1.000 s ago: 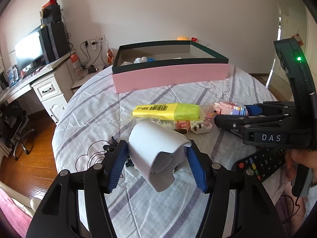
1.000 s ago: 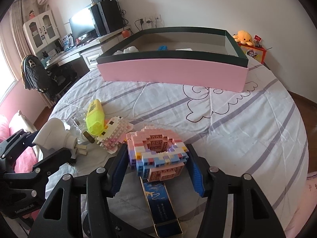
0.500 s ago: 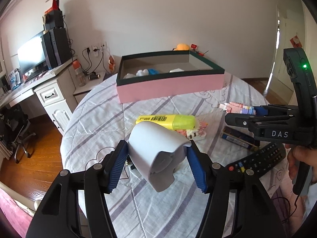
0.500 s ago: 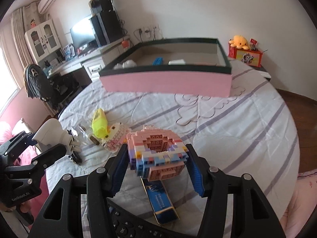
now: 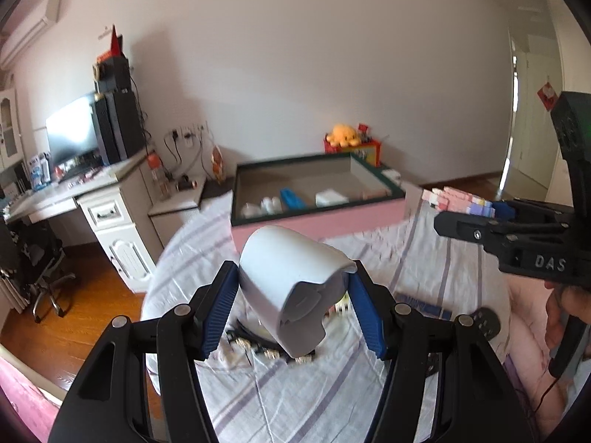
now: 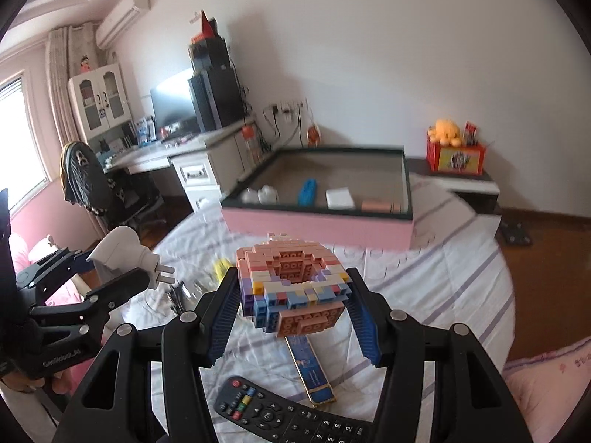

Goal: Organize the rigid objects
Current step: 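Carry the tissue roll and brick block into the pink box and open both grippers, then withdraw both tools from the box back over the bed items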

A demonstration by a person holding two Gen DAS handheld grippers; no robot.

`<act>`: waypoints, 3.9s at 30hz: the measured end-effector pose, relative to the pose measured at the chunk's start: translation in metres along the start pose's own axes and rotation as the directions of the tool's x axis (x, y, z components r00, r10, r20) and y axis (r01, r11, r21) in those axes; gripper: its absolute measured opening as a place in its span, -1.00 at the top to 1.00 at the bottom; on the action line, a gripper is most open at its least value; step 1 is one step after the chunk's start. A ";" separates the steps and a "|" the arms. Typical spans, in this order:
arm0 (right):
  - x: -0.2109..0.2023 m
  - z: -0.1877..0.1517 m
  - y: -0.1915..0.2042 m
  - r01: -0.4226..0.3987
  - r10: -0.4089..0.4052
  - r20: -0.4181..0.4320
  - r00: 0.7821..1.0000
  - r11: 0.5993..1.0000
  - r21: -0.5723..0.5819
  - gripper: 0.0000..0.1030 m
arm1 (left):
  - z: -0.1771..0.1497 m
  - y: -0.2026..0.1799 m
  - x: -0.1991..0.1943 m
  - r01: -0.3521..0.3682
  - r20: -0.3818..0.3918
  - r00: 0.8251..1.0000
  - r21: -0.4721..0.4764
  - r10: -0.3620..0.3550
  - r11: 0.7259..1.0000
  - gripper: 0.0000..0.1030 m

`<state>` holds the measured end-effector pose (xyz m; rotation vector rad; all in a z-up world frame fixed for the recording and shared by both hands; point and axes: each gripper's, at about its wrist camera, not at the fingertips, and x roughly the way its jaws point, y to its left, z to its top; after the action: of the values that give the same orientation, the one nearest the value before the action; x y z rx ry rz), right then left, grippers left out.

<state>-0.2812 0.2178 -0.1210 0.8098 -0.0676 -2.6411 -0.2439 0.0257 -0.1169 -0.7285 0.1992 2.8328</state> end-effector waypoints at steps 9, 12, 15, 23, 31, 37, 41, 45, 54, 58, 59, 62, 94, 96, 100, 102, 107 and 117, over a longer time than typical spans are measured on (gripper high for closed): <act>-0.032 0.029 0.016 0.006 -0.001 0.092 0.996 0.998 -0.058 -0.11 | 0.033 0.008 -0.031 -0.054 0.109 0.992 -0.018 0.055 0.998 -0.19; -0.039 0.036 0.020 0.005 0.003 0.116 0.993 0.997 -0.071 -0.11 | 0.042 0.016 -0.038 -0.073 0.140 0.987 -0.035 0.077 0.997 -0.19; -0.040 0.043 0.023 0.004 0.007 0.131 0.991 0.997 -0.083 -0.11 | 0.048 0.020 -0.041 -0.104 0.157 0.982 -0.038 0.108 0.994 -0.19; -0.020 0.062 0.024 -0.008 0.023 0.128 0.992 0.993 -0.116 -0.11 | 0.068 0.033 -0.020 -0.146 0.157 0.976 -0.045 0.151 0.988 -0.19; 0.021 0.085 0.006 0.001 0.012 0.099 0.995 0.991 -0.131 -0.11 | 0.096 0.034 0.042 -0.143 0.118 0.982 -0.018 0.144 0.990 -0.19; 0.065 0.103 -0.014 0.016 -0.009 0.051 0.999 0.990 -0.141 -0.11 | 0.118 0.033 0.110 -0.089 0.060 0.994 0.013 0.088 0.996 -0.19; 0.099 0.113 -0.029 0.026 -0.026 0.001 1.000 0.989 -0.148 -0.11 | 0.127 0.035 0.160 -0.049 -0.004 0.999 0.029 0.049 0.998 -0.19; 0.138 0.115 -0.042 0.038 -0.049 -0.064 0.997 0.986 -0.163 -0.11 | 0.126 0.032 0.207 -0.037 -0.073 0.996 0.053 0.041 0.998 -0.19; 0.210 0.102 -0.079 0.062 -0.091 -0.205 0.974 0.988 -0.144 -0.11 | 0.104 0.025 0.272 -0.043 -0.193 0.979 0.085 0.059 0.995 -0.19; 0.224 0.094 -0.092 0.083 -0.115 -0.249 0.962 0.987 -0.135 -0.11 | 0.101 0.030 0.279 -0.059 -0.200 0.977 0.074 0.073 0.996 -0.21; 0.225 0.094 -0.093 0.084 -0.115 -0.253 0.961 0.988 -0.128 -0.11 | 0.100 0.029 0.279 -0.062 -0.201 0.977 0.072 0.075 0.995 -0.22; 0.228 0.091 -0.101 0.097 -0.125 -0.267 0.956 0.989 -0.114 -0.11 | 0.100 0.032 0.279 -0.064 -0.202 0.976 0.065 0.076 0.996 -0.42; 0.060 0.080 -0.031 0.080 -0.078 0.032 0.996 0.995 -0.064 -0.62 | 0.083 0.044 0.063 -0.175 0.023 0.984 -0.083 0.178 0.981 -0.99; 0.037 0.072 -0.017 0.078 -0.073 0.073 0.995 0.995 -0.069 -0.69 | 0.078 0.039 0.040 -0.177 0.051 0.982 -0.075 0.181 0.981 -0.99; -0.007 0.058 0.008 0.113 -0.098 0.165 0.981 0.990 -0.081 -1.00 | 0.070 0.032 -0.003 -0.213 0.108 0.969 -0.080 0.221 0.974 -0.99; -0.028 0.052 0.019 0.119 -0.099 0.199 0.975 0.989 -0.089 -1.00 | 0.062 0.029 -0.023 -0.210 0.128 0.967 -0.087 0.220 0.974 -0.99; -0.067 0.033 0.039 0.131 -0.108 0.240 0.965 0.988 -0.083 -1.00 | 0.037 0.023 -0.070 -0.189 0.165 0.965 -0.103 0.205 0.976 -1.00; -0.104 0.000 0.055 0.128 -0.109 0.236 0.965 0.990 -0.066 -1.00 | 0.015 0.016 -0.114 -0.198 0.199 0.956 -0.099 0.214 0.975 -1.00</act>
<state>-0.1829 0.2049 -0.0570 0.4894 0.0266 -2.8210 -0.1569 -0.0067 -0.0467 -0.4410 0.1385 3.1056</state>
